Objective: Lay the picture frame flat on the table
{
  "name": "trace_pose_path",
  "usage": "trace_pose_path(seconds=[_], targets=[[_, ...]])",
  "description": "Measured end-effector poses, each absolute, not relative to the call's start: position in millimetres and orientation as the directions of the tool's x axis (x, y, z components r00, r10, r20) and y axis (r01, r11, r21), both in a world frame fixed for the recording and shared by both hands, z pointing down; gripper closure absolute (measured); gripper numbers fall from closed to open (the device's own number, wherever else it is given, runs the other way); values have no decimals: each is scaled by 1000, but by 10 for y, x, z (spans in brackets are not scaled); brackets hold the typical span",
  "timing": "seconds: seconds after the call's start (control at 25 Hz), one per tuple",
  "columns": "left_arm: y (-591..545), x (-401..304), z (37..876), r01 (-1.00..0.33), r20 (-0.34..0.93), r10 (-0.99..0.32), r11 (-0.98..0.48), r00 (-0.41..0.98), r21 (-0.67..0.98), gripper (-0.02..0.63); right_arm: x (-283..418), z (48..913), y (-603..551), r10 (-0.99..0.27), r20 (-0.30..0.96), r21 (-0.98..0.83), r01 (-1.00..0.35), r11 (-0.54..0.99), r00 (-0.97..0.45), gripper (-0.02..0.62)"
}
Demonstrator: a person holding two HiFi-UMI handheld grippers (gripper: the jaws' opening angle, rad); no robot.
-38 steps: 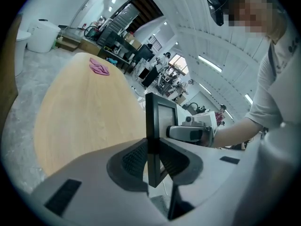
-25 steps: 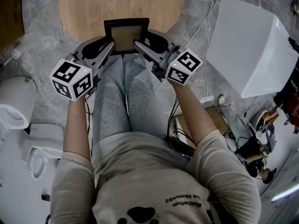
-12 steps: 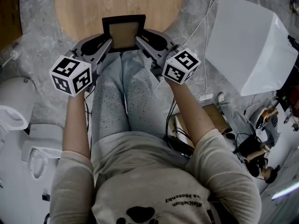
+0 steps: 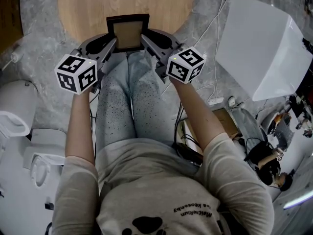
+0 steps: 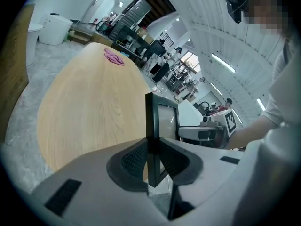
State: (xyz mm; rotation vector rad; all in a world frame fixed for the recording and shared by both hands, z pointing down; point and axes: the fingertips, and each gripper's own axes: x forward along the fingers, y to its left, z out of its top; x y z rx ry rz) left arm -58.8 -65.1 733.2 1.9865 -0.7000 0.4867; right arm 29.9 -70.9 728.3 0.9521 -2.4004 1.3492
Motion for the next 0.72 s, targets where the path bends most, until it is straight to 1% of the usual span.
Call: trace_pose_path(seconds=[0.72], targets=[[-854, -603, 7851, -677, 641, -229, -339, 733, 653, 523, 282, 7817, -916, -394, 564, -669, -681, 297, -726, 506]])
